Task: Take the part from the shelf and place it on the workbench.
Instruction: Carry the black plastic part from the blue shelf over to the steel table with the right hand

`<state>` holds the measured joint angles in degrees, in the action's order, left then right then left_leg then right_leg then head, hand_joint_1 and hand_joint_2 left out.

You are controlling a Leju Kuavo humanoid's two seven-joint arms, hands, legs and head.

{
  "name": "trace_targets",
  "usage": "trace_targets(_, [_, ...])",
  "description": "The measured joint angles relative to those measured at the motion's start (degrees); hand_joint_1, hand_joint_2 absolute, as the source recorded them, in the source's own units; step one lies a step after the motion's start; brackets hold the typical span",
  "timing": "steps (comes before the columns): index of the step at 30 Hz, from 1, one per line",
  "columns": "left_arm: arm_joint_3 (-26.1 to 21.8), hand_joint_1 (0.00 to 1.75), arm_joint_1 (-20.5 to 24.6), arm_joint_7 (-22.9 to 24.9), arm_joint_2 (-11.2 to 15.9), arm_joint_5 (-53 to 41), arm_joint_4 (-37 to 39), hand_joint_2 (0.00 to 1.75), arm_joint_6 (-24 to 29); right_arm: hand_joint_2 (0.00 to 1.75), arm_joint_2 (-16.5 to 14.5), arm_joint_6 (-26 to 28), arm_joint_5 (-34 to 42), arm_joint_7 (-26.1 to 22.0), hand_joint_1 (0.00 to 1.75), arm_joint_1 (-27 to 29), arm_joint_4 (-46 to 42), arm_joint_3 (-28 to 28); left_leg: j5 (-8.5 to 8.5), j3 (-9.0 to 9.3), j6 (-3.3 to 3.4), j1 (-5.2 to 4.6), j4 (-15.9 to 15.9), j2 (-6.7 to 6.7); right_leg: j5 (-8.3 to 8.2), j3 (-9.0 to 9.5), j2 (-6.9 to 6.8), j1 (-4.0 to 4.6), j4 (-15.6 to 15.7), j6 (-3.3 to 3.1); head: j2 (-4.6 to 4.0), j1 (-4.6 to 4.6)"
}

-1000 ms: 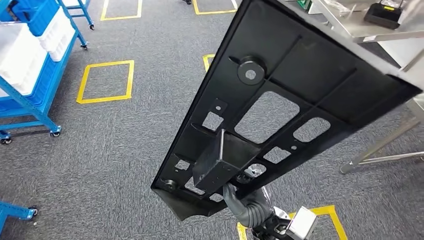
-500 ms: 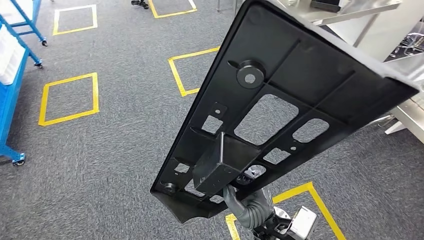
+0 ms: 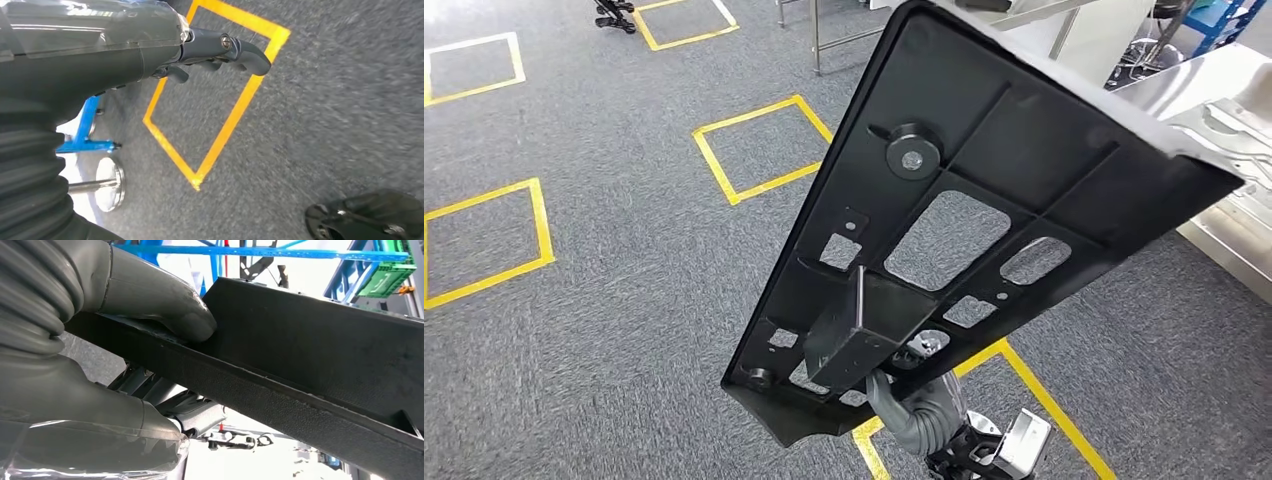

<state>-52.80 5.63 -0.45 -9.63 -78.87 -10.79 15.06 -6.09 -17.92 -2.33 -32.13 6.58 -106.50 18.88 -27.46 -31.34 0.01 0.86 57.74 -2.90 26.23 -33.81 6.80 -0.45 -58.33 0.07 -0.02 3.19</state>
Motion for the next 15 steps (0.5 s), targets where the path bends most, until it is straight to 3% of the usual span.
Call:
trace_targets(2, [0.0, 0.00, 0.1, 0.1, -0.1, 0.1, 0.0, 1.75, 0.0, 1.75, 0.0, -0.2, 0.1, 0.0, 1.75, -0.5, 0.1, 0.0, 0.43, 0.03, 0.91, 0.09, -0.5, 1.31, 1.56, -1.14, -2.37, 0.13, -2.2, 0.55, 0.00, -0.02])
trace_targets(4, [0.0, 0.00, 0.1, 0.1, -0.1, 0.1, 0.0, 1.75, 0.0, 1.75, 0.0, -0.3, 0.1, 0.0, 1.75, -1.4, 0.2, 0.0, 0.56, -0.06, 1.41, -0.09, -0.7, 2.77, 5.32, -4.30, -5.46, 0.15, -8.8, 0.95, 0.00, -0.02])
trace_targets(6, [0.0, 0.00, 0.0, 0.1, -0.1, 0.1, 0.0, 1.75, 0.1, 1.75, 0.1, -0.4, 0.2, 0.1, 1.75, -1.8, 0.4, 0.0, 0.50, -0.15, 1.52, -0.27, -0.7, 4.31, 7.87, -7.46, -6.29, -0.05, -15.6, 1.27, 0.00, -0.02])
trace_targets(7, [0.0, 0.00, 0.1, 0.1, 0.0, 0.1, 0.0, 1.75, 0.1, 1.75, 0.1, -0.4, 0.3, 0.1, 1.75, -1.9, 0.5, 0.0, 0.46, -0.16, 1.52, -0.31, -0.6, 5.03, 7.62, -7.75, -6.43, -0.14, -16.3, 1.35, 0.00, -0.02])
trace_targets(8, [-0.1, 0.00, 0.2, 0.1, 0.0, 0.1, 0.0, 1.75, 0.1, 1.75, 0.1, -0.4, 0.4, 0.1, 1.75, -2.0, 0.7, 0.0, 0.40, -0.12, 1.47, -0.33, -0.6, 5.69, 6.39, -6.89, -6.62, -0.19, -14.9, 1.35, 0.00, -0.02])
trace_targets(9, [-0.1, 0.00, 0.3, 0.1, 0.0, 0.0, 0.0, 1.75, 0.1, 1.75, 0.2, -0.3, 0.5, 0.1, 1.75, -2.2, 0.8, 0.0, 0.32, -0.01, 1.39, -0.35, -0.6, 6.29, 4.47, -4.88, -7.18, -0.19, -11.2, 1.24, 0.00, -0.02])
trace_targets(11, [-0.1, 0.00, 0.5, 0.1, 0.0, 0.0, 0.0, 1.75, 0.1, 1.75, 0.2, -0.2, 0.8, 0.1, 1.75, -2.8, 1.0, 0.0, 0.08, 0.24, 1.01, -0.55, -0.6, 7.33, 1.65, -0.47, -9.68, 0.22, -3.0, 0.63, 0.00, -0.02])
trace_targets(12, [-0.1, 0.00, 0.6, 0.1, 0.0, 0.0, 0.0, 1.75, 0.1, 1.75, 0.2, -0.2, 0.9, 0.1, 1.75, -3.1, 1.0, 0.0, -0.04, 0.35, 0.75, -0.66, -0.5, 7.80, 1.00, 0.83, -10.52, 0.49, -0.4, 0.29, 0.00, -0.02])
trace_targets(13, [-0.1, 0.00, 0.7, 0.1, 0.0, -0.1, 0.0, 1.75, 0.1, 1.75, 0.2, -0.2, 1.0, 0.1, 1.75, -3.4, 1.0, 0.0, -0.12, 0.43, 0.46, -0.75, -0.5, 8.25, 0.95, 1.23, -10.86, 0.75, 0.6, 0.01, 0.00, -0.02])
trace_targets(15, [-0.1, 0.00, 1.0, 0.1, 0.0, -0.2, 0.0, 1.75, 0.1, 1.75, 0.2, 0.0, 1.2, 0.2, 1.75, -3.7, 1.1, 0.0, -0.27, 0.59, -0.15, -0.78, -0.5, 9.06, 0.67, 1.06, -9.54, 0.70, 0.7, -0.46, 0.00, -0.01])
